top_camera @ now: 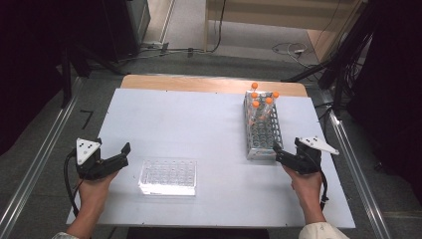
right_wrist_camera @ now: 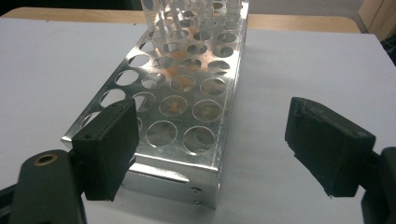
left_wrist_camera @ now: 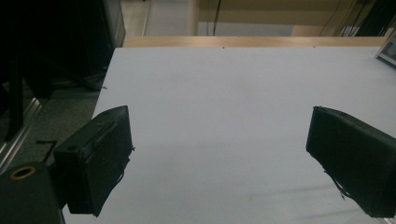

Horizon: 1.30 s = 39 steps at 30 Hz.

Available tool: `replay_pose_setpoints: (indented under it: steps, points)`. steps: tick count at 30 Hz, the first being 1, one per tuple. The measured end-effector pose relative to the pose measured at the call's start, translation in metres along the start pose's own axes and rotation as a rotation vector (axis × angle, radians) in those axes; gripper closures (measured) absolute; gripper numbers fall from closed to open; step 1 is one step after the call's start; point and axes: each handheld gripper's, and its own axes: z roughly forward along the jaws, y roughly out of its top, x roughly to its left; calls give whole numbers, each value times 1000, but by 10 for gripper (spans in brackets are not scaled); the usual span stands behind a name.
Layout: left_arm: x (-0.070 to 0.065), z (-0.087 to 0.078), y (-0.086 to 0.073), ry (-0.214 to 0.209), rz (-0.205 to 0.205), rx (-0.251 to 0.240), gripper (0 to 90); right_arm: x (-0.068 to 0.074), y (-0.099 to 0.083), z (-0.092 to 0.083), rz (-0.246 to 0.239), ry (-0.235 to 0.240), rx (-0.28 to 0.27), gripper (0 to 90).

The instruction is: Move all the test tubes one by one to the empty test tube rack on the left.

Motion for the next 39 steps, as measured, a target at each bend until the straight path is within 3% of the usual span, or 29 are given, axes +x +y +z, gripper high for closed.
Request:
replay_pose_setpoints:
  steps: [13,39]
  points:
    - [0,0,0,2,-3,2,73,11,13,14,-13,24,-3,161]
    - [2,0,0,10,-8,5,73,23,33,42,-36,7,1,162]
